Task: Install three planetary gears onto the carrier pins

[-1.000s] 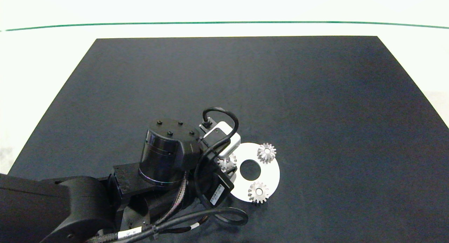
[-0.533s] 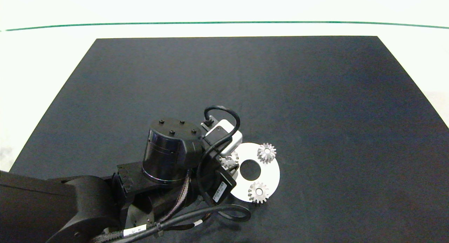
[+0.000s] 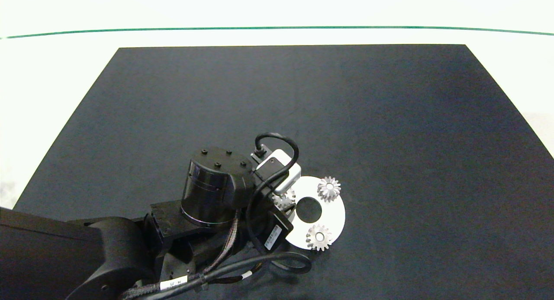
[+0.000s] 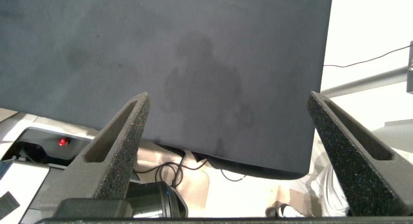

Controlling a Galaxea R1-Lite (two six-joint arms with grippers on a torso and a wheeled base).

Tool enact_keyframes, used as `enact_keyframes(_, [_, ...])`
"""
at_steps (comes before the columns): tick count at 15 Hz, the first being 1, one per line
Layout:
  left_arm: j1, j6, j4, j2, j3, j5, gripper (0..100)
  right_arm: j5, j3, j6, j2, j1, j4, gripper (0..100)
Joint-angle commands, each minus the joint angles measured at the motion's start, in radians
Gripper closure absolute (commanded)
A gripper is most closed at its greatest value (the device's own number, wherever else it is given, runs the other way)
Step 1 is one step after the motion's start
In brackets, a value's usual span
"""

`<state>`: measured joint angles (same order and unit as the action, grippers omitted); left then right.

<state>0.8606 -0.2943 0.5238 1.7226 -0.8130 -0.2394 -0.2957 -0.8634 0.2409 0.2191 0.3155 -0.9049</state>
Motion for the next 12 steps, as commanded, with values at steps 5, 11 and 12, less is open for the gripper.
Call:
enact_keyframes(5, [-0.003,-0.002,-0.001,0.005,-0.011,-0.001,87,-0.002,-0.003,0.002,0.000,0.000,-0.005,0])
enact_keyframes(11, [-0.003,-0.002,-0.002,0.006,-0.002,-0.001,87,-0.002,-0.005,0.002,0.000,0.000,-0.005,0])
enact_keyframes(12, [-0.003,-0.002,-0.001,0.008,-0.003,-0.001,87,-0.002,-0.005,0.002,0.000,0.000,-0.005,0])
